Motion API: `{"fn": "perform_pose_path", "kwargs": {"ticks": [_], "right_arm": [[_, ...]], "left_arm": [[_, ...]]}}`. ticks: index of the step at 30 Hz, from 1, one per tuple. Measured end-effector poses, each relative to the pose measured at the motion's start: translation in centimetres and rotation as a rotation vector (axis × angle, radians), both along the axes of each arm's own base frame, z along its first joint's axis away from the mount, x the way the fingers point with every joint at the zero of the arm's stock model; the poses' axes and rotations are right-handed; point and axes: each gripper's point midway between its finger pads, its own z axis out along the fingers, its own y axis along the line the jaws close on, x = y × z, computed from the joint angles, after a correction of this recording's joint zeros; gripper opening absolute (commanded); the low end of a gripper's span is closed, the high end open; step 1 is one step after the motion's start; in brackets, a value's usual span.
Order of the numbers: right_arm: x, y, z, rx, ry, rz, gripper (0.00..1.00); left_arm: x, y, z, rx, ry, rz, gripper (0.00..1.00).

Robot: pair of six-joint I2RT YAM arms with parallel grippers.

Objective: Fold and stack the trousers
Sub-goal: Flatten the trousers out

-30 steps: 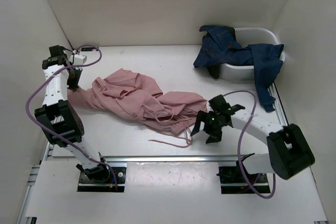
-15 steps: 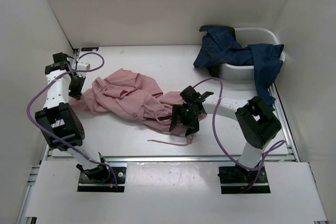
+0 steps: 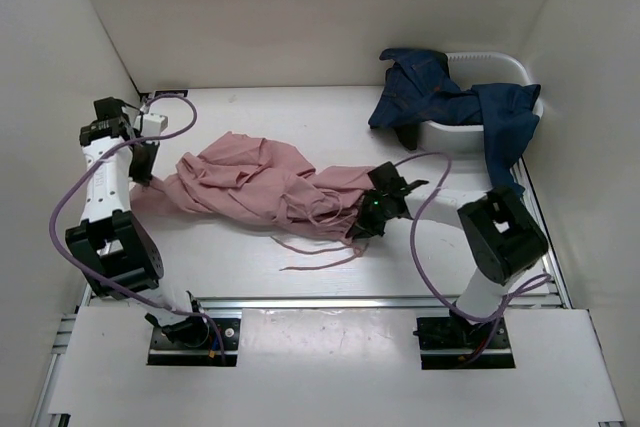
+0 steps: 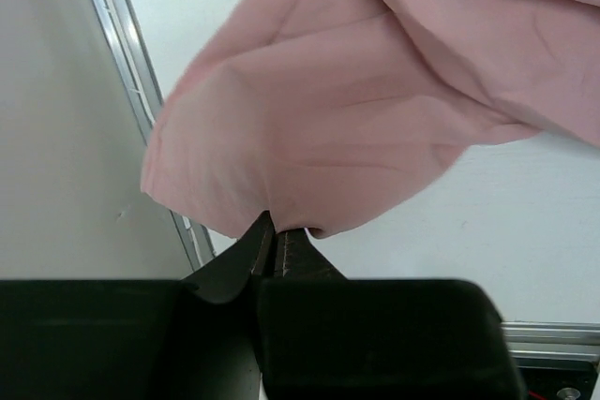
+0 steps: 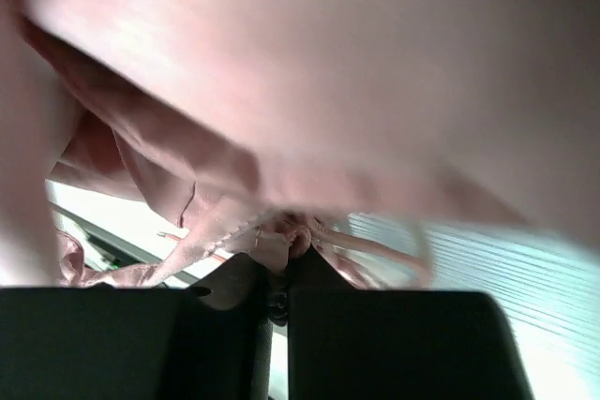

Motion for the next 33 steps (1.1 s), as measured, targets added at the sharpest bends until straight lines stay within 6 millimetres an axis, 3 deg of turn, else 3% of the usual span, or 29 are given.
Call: {"fn": "perform_pose_path", "kwargs": {"ticks": [3,5,8,12,14,16,18,21,23,27,30,31,33], "right_arm": [[0.4,-2.7,0.8,0.022,-0.018,-0.089,0.0],[0.7,-5.6,2.6,-0.006,-0.047,-0.15,0.0],[1.6,-10.3,8.9,-0.059,-0.181,-0.235,0.0],[1.9,-15.9,19.8,-0.077,-0.452,-0.342,0.0],[1.0,-18.2,22.5,-0.113,-0.515,-0.383,0.0],[-0.4,-19.8,22.4,-0.168,-0.497,-0.384,0.0],[-1.7,-20.9,20.4,-0.225,-0.401,-0.362,0.0],[-3.0,-22.8,18.0,-0.292,-0.25,-0.357,0.0],[-3.4,-24.4,17.4,-0.327,-0.181,-0.377,0.0],[-2.7,-26.0,20.0,-0.369,-0.198,-0.384,0.0],[-1.2,-26.5,23.2,-0.383,-0.299,-0.386,0.0],[-0.9,-26.7,24.0,-0.389,-0.328,-0.391,0.0],[-0.8,-26.7,23.9,-0.391,-0.334,-0.386,0.0]], "left_arm": [[-0.3,0.3,0.8,0.025,-0.013,-0.006,0.14],[-0.8,0.8,1.4,0.058,-0.01,-0.011,0.14],[-0.9,2.5,3.5,0.125,-0.024,-0.006,0.14],[0.8,5.0,9.6,0.243,-0.153,0.006,0.14],[1.7,5.8,12.5,0.301,-0.218,0.015,0.14],[2.7,6.3,13.5,0.331,-0.242,0.018,0.14],[3.5,6.8,12.7,0.336,-0.215,0.018,0.14],[5.4,7.9,9.0,0.334,-0.112,0.02,0.14],[6.7,8.8,6.3,0.329,-0.043,0.021,0.14],[9.8,10.2,3.6,0.342,0.01,0.025,0.14],[11.3,10.8,4.7,0.377,-0.026,0.037,0.15],[11.5,10.7,5.3,0.389,-0.039,0.038,0.21],[11.3,10.4,5.9,0.417,-0.045,0.034,0.25]]}}
